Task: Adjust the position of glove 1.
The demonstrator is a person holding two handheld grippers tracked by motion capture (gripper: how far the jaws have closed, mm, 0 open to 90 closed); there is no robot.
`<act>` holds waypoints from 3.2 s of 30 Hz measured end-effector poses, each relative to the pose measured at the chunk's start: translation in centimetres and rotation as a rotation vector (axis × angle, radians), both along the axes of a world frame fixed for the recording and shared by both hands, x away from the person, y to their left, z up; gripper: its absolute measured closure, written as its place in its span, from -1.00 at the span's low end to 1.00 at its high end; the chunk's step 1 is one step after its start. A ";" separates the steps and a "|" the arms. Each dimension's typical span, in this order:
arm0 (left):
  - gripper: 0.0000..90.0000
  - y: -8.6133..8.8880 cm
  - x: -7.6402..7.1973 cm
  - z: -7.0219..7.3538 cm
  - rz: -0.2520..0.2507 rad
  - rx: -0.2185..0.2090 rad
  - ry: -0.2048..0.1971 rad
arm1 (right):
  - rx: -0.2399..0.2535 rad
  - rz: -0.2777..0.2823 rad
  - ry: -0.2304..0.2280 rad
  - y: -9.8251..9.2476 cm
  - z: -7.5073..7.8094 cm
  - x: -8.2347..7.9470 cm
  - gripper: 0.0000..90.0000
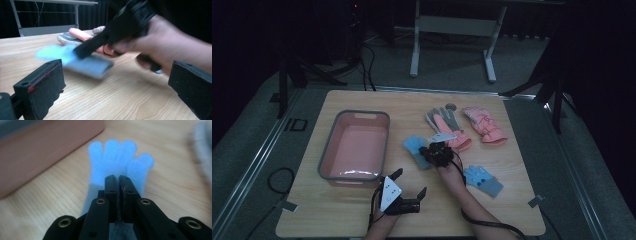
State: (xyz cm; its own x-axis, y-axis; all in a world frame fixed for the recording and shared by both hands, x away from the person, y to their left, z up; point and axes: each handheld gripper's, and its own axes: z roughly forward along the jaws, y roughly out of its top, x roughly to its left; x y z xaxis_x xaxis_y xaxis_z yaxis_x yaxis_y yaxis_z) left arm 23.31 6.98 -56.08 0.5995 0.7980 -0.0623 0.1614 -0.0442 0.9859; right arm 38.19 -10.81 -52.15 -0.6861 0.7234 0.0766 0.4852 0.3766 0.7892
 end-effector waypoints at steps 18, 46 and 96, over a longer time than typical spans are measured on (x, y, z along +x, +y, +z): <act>-0.99 0.0 0.0 0.0 0.006 0.003 -0.001 | 0.048 -0.267 0.021 -5.7 2.3 -8.6 0.93; -0.99 -0.1 0.0 0.0 0.000 0.010 -0.006 | 0.020 -0.369 0.059 -6.3 -3.6 -10.4 0.43; -0.99 0.0 -0.1 0.0 0.004 0.002 -0.012 | -0.027 -0.151 -0.003 -20.3 -2.0 -7.9 0.93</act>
State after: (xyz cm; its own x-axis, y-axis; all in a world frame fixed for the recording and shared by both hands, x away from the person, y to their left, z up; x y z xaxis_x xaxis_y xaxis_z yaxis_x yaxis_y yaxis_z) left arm 23.26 6.96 -56.10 0.5967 0.8007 -0.0538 0.1499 -0.0454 0.9877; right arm 30.29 -31.07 -54.12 -0.5695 0.8202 0.0541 0.5356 0.3204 0.7813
